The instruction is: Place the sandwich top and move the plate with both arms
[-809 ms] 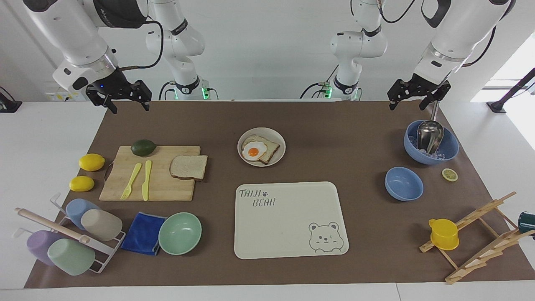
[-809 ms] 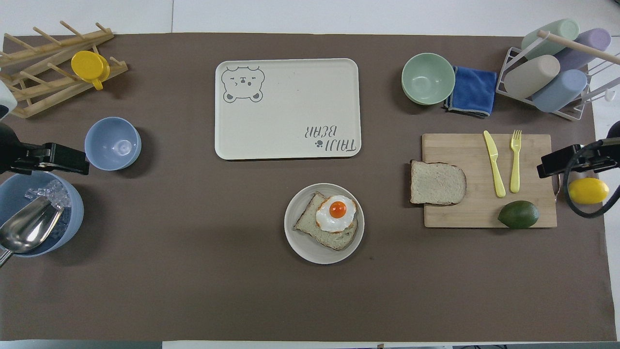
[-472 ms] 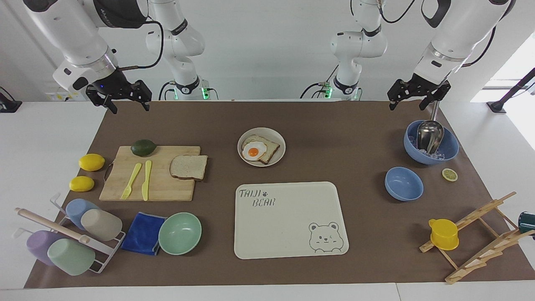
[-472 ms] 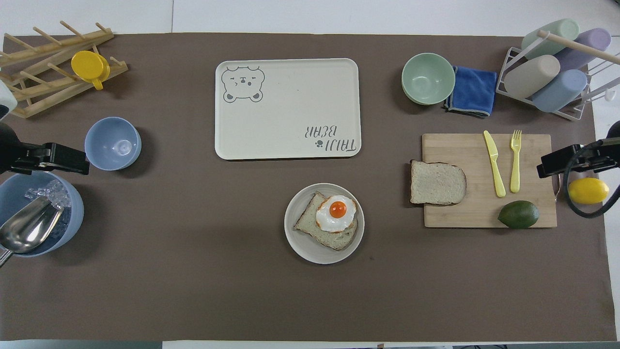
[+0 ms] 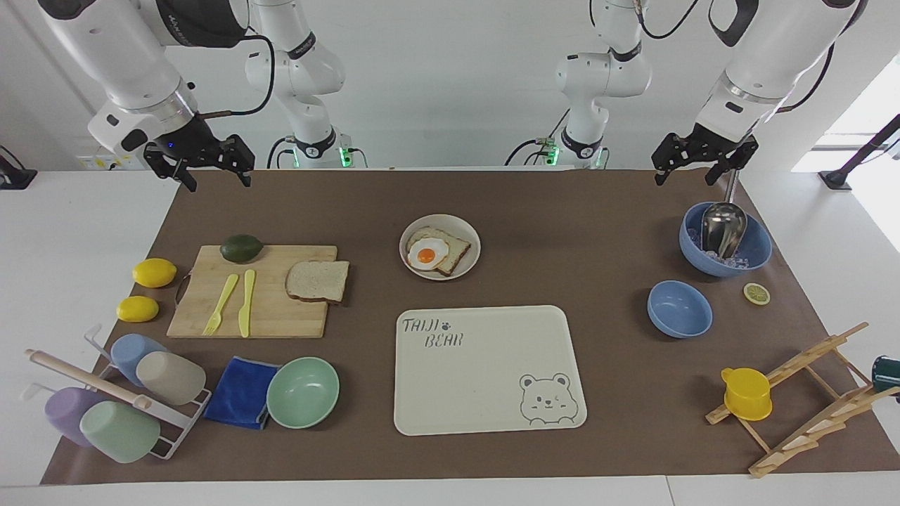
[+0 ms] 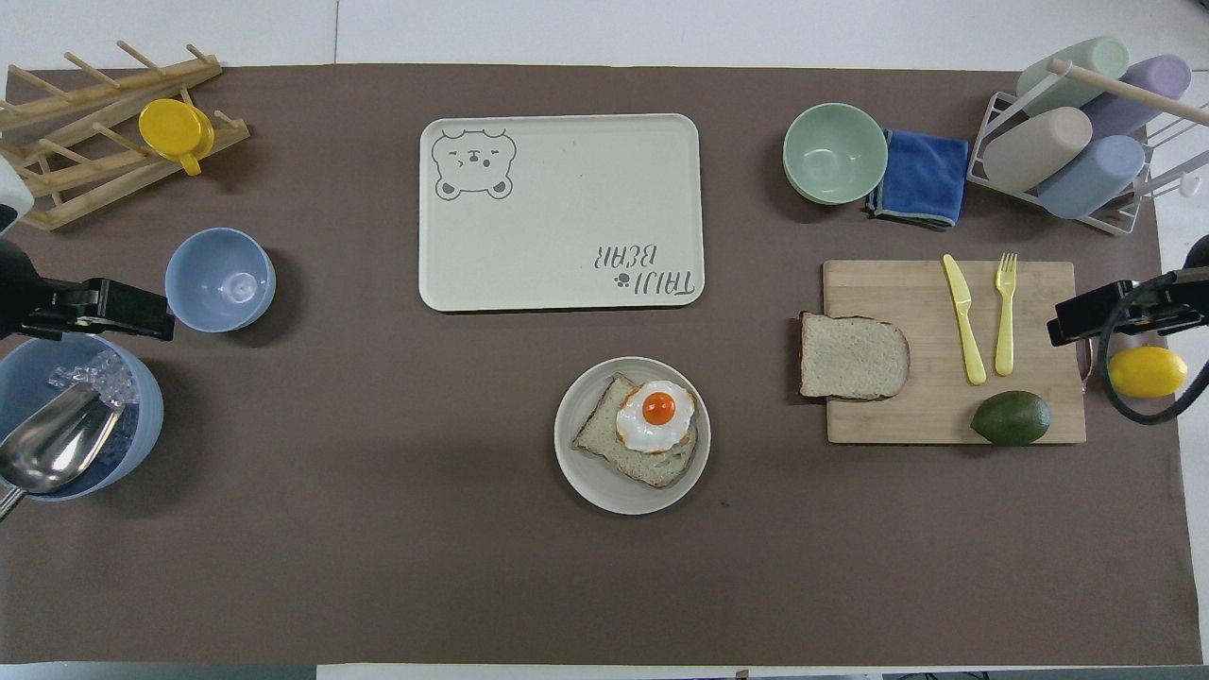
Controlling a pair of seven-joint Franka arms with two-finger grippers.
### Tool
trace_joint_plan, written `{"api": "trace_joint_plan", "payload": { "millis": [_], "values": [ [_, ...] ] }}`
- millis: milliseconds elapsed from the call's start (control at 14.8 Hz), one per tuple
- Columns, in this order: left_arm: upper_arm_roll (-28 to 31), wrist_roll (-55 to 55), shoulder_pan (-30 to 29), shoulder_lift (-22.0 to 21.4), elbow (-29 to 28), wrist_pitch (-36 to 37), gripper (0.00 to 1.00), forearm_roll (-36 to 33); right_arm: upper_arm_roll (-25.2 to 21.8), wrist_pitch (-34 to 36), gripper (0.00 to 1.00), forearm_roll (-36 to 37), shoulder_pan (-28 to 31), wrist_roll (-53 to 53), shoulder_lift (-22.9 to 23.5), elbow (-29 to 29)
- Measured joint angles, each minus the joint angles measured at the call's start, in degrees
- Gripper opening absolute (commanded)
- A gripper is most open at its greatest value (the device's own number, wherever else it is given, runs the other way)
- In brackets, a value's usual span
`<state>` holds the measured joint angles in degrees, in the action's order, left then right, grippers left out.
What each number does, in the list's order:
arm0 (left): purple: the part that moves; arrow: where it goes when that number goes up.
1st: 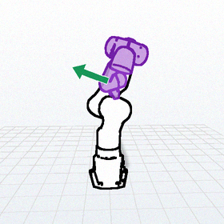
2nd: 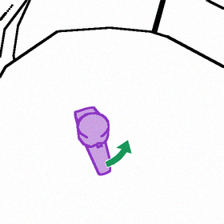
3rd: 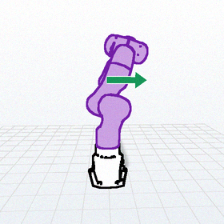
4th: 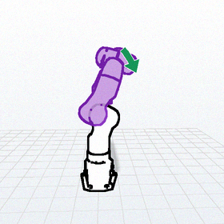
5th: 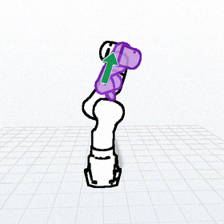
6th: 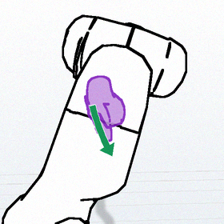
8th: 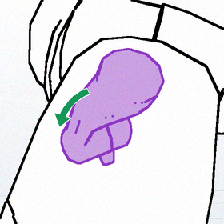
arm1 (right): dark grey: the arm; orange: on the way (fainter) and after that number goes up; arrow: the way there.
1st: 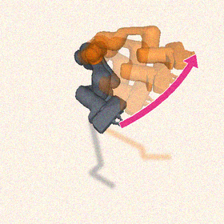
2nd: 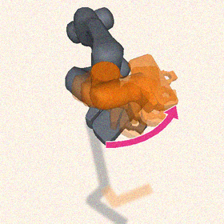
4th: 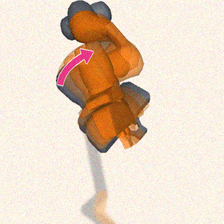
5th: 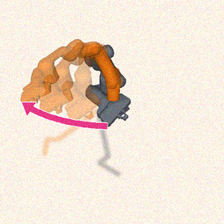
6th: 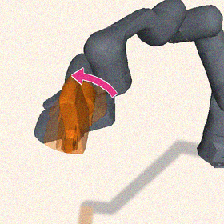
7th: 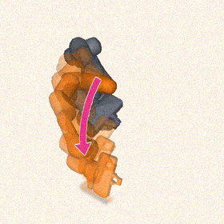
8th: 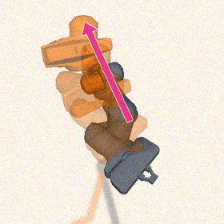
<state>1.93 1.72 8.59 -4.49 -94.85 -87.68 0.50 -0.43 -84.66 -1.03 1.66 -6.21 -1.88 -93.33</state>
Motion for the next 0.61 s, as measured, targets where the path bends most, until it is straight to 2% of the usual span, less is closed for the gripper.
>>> {"api": "trace_joint_plan", "payload": {
  "millis": [270, 404, 606],
  "values": [
    [-0.01, 0.00, 0.00, 0.00, 0.00, -0.03, 1.00, 0.00, 0.18, -2.04, 1.00, -0.60, -0.39, 0.00, -0.01, -0.30],
    [-0.03, 0.00, 0.01, 0.00, 0.00, -0.05, 1.00, 0.00, 0.19, -7.20, 1.00, -0.97, -3.05, 1.96, -0.04, -2.07],
    [-0.05, 0.00, 0.02, 0.00, 0.00, -0.10, 1.00, 0.00, 0.39, -15.09, 1.00, 0.09, -9.52, 11.63, 0.29, -7.61]
  ]
}}
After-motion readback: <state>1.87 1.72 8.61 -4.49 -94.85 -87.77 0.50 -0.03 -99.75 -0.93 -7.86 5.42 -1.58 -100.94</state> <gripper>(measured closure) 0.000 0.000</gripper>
